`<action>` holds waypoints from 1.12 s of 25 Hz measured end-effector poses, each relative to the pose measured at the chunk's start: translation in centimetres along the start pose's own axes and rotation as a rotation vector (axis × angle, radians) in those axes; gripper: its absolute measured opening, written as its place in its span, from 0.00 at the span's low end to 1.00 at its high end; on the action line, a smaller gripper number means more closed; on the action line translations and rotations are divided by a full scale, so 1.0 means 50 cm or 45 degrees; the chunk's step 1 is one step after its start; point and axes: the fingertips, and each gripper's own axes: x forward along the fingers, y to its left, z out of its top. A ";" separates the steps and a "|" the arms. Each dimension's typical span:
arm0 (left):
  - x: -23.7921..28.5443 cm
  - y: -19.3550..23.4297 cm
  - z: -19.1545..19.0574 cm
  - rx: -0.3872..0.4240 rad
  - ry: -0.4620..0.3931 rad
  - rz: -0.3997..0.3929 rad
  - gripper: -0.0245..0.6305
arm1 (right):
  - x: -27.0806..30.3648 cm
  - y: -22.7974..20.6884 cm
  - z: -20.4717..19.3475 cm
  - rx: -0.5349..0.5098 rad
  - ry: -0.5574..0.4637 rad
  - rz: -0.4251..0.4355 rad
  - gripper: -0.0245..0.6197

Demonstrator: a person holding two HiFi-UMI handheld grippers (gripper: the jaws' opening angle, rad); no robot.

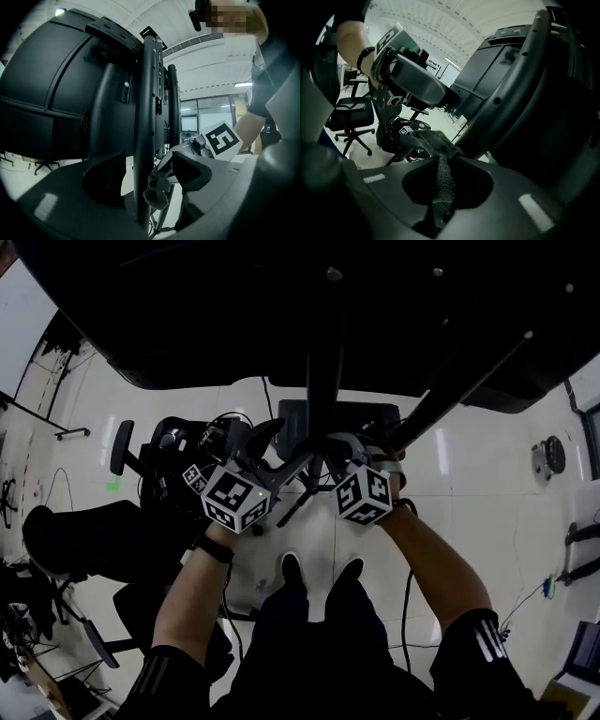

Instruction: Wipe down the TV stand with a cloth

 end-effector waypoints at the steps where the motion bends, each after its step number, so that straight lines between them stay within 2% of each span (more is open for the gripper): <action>1: 0.005 0.004 -0.024 -0.008 0.016 -0.002 0.55 | 0.011 0.011 -0.013 0.002 0.004 0.004 0.10; 16: 0.058 0.012 -0.404 -0.128 0.299 -0.012 0.56 | 0.164 0.172 -0.220 0.109 0.086 0.094 0.10; 22: 0.073 0.021 -0.523 -0.177 0.341 -0.002 0.56 | 0.225 0.230 -0.298 0.091 0.111 0.130 0.10; 28: 0.082 0.036 -0.624 -0.221 0.388 0.011 0.57 | 0.277 0.283 -0.371 0.166 0.161 0.162 0.10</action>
